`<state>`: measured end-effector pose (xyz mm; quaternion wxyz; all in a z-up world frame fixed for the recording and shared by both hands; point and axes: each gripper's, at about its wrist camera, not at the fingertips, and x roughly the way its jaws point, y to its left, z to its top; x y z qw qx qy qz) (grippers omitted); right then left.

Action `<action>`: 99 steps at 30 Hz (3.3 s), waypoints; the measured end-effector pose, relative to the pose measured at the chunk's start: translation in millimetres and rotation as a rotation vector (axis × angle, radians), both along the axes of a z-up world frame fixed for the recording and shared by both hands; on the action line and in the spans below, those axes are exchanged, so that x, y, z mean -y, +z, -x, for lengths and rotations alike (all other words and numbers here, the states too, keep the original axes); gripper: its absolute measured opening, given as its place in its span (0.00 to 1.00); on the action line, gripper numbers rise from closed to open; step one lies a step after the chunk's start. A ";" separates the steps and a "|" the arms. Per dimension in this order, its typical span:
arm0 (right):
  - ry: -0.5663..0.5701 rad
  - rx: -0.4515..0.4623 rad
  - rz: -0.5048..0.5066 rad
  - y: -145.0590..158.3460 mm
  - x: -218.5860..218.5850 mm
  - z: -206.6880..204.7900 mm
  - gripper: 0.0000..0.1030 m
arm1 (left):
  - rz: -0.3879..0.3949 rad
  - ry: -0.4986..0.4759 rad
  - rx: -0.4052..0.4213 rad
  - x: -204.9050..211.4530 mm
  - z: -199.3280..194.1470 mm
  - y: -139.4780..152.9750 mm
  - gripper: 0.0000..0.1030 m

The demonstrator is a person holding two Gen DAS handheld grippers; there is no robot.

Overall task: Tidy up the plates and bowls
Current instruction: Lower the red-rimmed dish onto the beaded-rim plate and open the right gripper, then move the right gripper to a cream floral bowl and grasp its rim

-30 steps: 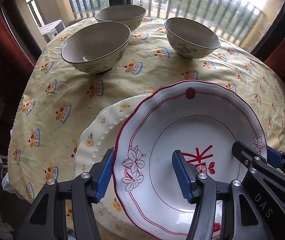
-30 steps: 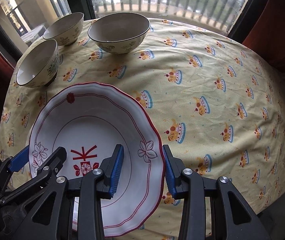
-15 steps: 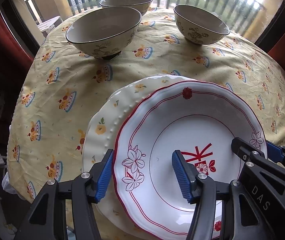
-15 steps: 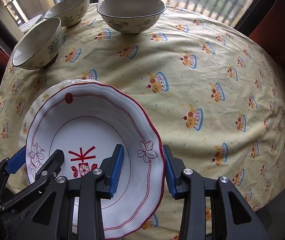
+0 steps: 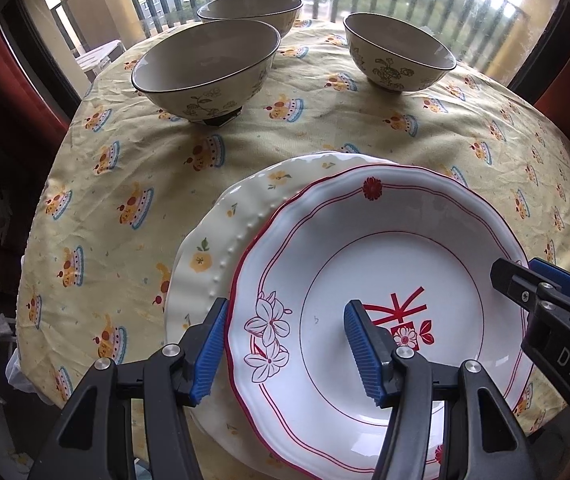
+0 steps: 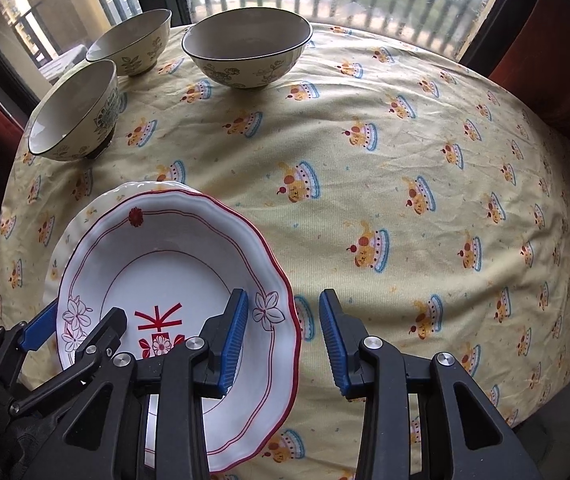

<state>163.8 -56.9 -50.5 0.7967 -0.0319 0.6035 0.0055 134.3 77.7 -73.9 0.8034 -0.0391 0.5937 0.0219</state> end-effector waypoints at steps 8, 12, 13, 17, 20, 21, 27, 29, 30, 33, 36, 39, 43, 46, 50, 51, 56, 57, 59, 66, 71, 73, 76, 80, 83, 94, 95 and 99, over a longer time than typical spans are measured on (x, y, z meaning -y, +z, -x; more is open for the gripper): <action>0.050 0.019 0.014 2.1 -7.4 2.8 0.26 | -0.010 0.024 -0.010 -1.1 -0.6 4.8 0.56; 0.055 0.020 0.001 3.1 -11.3 4.6 0.26 | -0.040 0.026 0.009 -5.2 2.0 11.3 0.56; 0.058 0.017 -0.003 2.7 -13.5 4.8 0.26 | -0.044 0.033 0.011 -7.8 1.9 11.7 0.56; 0.071 0.007 -0.021 -2.2 -22.3 3.7 0.26 | -0.060 0.046 0.007 -16.5 0.4 8.4 0.56; 0.072 0.013 -0.021 -4.2 -26.5 1.8 0.26 | -0.080 0.037 0.015 -16.7 -0.3 5.2 0.56; 0.070 0.011 -0.020 -5.3 -26.8 1.1 0.26 | -0.082 0.034 0.018 -16.6 -0.8 4.7 0.56; 0.052 0.002 -0.001 -13.5 -28.4 1.3 0.27 | -0.096 0.025 0.045 -14.8 -3.4 3.3 0.58; 0.051 0.010 0.016 -14.1 -30.2 3.0 0.27 | -0.104 0.012 0.058 -12.7 -1.3 2.8 0.59; 0.047 0.015 0.017 -14.1 -30.4 4.0 0.27 | -0.106 0.008 0.063 -12.4 -0.5 2.5 0.59; 0.040 0.031 0.015 -14.0 -30.3 6.1 0.26 | -0.106 0.002 0.073 -12.7 0.2 2.7 0.59; 0.024 0.038 0.008 -13.3 -29.7 6.4 0.26 | -0.098 0.004 0.073 -14.0 -0.4 2.9 0.62; 0.013 0.039 -0.003 -13.0 -28.7 6.4 0.28 | -0.083 -0.005 0.066 -13.6 -0.2 1.9 0.70; 0.036 0.021 -0.013 -13.1 -27.2 5.8 0.29 | -0.093 -0.014 0.046 -10.5 2.8 -0.5 0.79; 0.060 0.011 -0.065 -10.5 -23.7 5.1 0.51 | -0.072 -0.012 0.030 -5.6 6.3 -0.8 0.85; 0.130 0.043 -0.099 -0.6 -24.9 3.6 0.66 | -0.079 0.027 0.006 -2.1 6.0 3.3 0.86; 0.146 0.048 -0.106 1.6 -25.5 2.3 0.67 | -0.076 0.045 0.011 -3.2 5.6 6.8 0.86; 0.200 0.054 -0.166 14.4 -27.8 -6.8 0.71 | -0.116 0.105 0.064 -3.3 0.2 31.6 0.90; 0.217 0.063 -0.174 17.7 -29.4 -8.2 0.73 | -0.126 0.109 0.072 -3.4 -1.7 35.2 0.91; 0.236 0.096 -0.177 24.6 -33.1 -11.5 0.76 | -0.137 0.113 0.091 -6.4 -6.0 39.8 0.92; 0.224 0.105 -0.177 37.4 -48.9 -29.6 0.77 | -0.108 0.114 0.113 -28.9 -24.8 50.1 0.92; 0.205 0.163 -0.158 46.0 -73.4 -43.4 0.77 | -0.084 0.063 0.141 -52.0 -46.7 53.9 0.92; 0.171 0.170 -0.164 47.3 -82.9 -51.0 0.77 | -0.088 0.040 0.155 -63.1 -58.4 55.3 0.92; 0.118 0.192 -0.164 47.6 -96.9 -63.9 0.77 | -0.102 0.006 0.178 -78.5 -75.6 56.3 0.91; 0.069 0.223 -0.126 48.9 -117.7 -82.0 0.79 | -0.093 -0.004 0.199 -97.5 -95.8 54.8 0.91; 0.037 0.233 -0.124 48.0 -128.2 -95.7 0.81 | -0.076 -0.009 0.211 -110.1 -110.6 51.6 0.91; -0.034 0.256 -0.096 27.4 -152.3 -140.8 0.87 | -0.081 -0.034 0.230 -132.9 -157.9 30.3 0.91; -0.038 0.256 -0.093 24.0 -153.3 -143.9 0.87 | -0.083 -0.038 0.228 -134.1 -161.1 27.0 0.90; -0.060 0.251 -0.097 10.5 -154.0 -153.0 0.87 | -0.057 -0.039 0.204 -136.5 -171.8 13.4 0.81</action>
